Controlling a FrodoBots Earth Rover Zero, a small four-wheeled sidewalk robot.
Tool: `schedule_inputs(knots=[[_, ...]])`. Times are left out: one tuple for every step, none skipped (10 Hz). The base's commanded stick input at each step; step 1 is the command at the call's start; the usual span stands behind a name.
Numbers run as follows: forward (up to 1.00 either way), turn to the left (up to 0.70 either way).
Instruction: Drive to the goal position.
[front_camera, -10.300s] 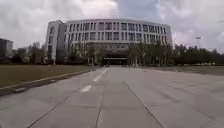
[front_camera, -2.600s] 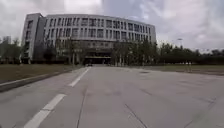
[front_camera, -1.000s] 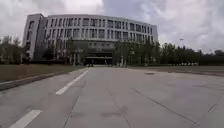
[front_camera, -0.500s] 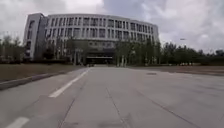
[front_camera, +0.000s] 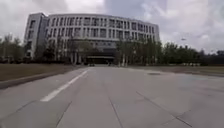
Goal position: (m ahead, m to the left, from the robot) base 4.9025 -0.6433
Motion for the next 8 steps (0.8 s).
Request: schedule_inputs(knots=[[0.5,-0.02],[0.5,-0.02],[0.5,-0.02],[0.5,-0.02],[0.5,-0.02],[0.5,-0.02],[0.5,-0.02],[0.5,-0.02]])
